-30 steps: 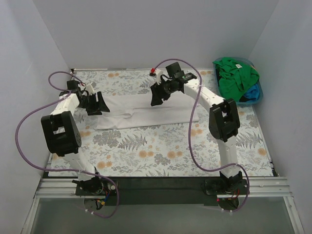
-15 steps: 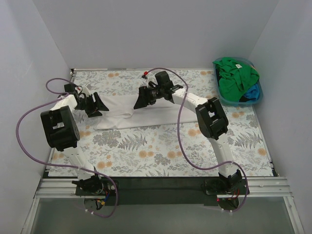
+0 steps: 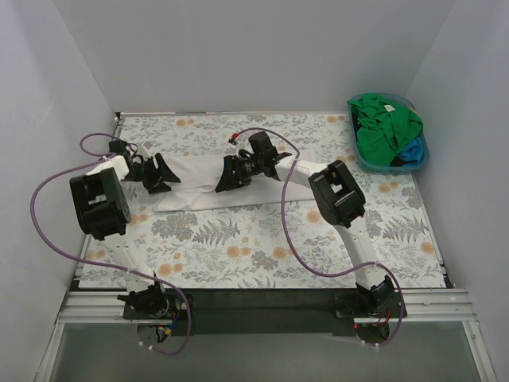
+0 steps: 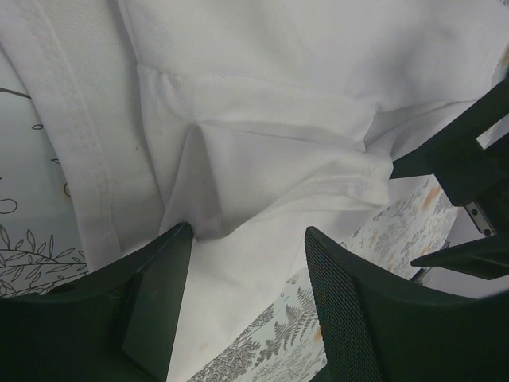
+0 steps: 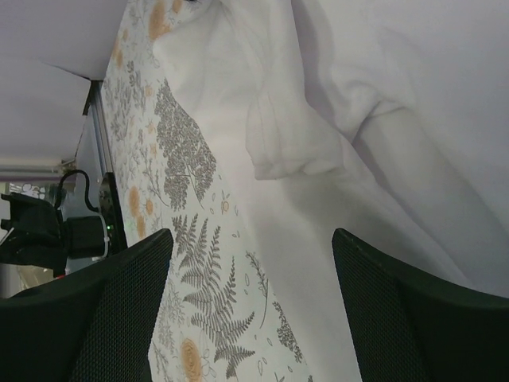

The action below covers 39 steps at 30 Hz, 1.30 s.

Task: Fold and stack the t-shirts
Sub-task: Fold the tshirt

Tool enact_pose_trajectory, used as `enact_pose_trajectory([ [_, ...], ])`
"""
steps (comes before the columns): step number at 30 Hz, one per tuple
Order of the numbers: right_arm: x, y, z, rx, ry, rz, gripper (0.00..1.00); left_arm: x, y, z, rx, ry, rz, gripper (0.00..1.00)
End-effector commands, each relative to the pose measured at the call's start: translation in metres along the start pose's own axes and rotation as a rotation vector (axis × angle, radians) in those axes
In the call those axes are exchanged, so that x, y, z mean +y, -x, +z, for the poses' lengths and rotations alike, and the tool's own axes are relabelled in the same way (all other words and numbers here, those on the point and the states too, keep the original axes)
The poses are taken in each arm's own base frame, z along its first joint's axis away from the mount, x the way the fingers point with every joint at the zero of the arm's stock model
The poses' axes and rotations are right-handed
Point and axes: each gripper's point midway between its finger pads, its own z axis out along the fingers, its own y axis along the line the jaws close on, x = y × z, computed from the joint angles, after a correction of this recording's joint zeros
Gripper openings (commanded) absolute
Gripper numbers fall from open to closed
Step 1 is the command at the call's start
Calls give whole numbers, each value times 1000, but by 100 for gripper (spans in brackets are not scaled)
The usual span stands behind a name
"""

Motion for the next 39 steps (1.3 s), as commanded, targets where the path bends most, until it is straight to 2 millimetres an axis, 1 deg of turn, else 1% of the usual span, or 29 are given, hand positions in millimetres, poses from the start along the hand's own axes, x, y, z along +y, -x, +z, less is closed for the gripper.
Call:
enact_pose_trajectory([
  [1, 21, 4, -12, -15, 41, -62, 88, -20, 14, -3, -34, -56, 48, 57],
  [2, 17, -4, -12, -3, 34, -60, 88, -23, 15, -4, -37, -63, 54, 56],
  [4, 20, -7, -17, -1, 32, -71, 88, -26, 17, -7, -46, -68, 59, 55],
  [5, 18, -13, -18, 6, 28, -68, 88, -28, 18, -7, -46, -76, 60, 54],
  [10, 18, -24, -26, 24, 16, -81, 88, -34, 20, -8, -46, -103, 61, 50],
  [12, 13, -31, -29, 33, 0, -93, 89, -37, 23, -8, -48, -110, 65, 47],
  [16, 14, -36, -35, 47, -15, -111, 89, -40, 28, -11, -55, -109, 72, 43],
  [18, 15, -37, -35, 53, -15, -111, 89, -41, 30, -12, -60, -105, 78, 39],
  [20, 16, -36, -36, 50, -14, -122, 89, -42, 32, -12, -63, -107, 81, 36],
  [21, 16, -34, -37, 47, -15, -127, 89, -42, 34, -12, -65, -108, 84, 32],
  [22, 17, -33, -36, 44, -16, -136, 89, -42, 34, -9, -58, -112, 80, 31],
  [23, 16, -32, -37, 41, -18, -143, 89, -41, 34, -8, -56, -111, 80, 29],
  [24, 15, -36, -38, 58, -27, -125, 89, -42, 37, -9, -59, -113, 83, 25],
  [28, 10, -35, -41, 57, -47, -130, 89, -41, 40, -7, -56, -103, 79, 22],
  [29, 8, -36, -41, 60, -53, -135, 89, -38, 41, -7, -59, -84, 82, 22],
  [31, 4, -38, -41, 67, -71, -131, 88, -34, 37, -8, -41, -56, 79, 24],
  [32, 2, -40, -42, 71, -77, -130, 88, -27, 36, -11, -44, -12, 82, 25],
  [33, -2, -41, -42, 73, -92, -134, 87, -23, 33, -13, -41, 9, 86, 25],
  [34, -4, -43, -42, 79, -103, -132, 86, -15, 23, -14, -18, 36, 65, 26],
  [35, -6, -44, -43, 81, -113, -135, 86, -6, 18, -18, -18, 56, 46, 27],
  [37, -12, -45, -44, 82, -142, -141, 84, 5, 10, -31, -25, 100, 37, 28],
  [38, -15, -48, -44, 90, -152, -134, 84, 18, 2, -38, -25, 115, 0, 29],
  [39, -19, -49, -43, 92, -164, -134, 84, 19, 2, -46, -41, 113, 3, 30],
])
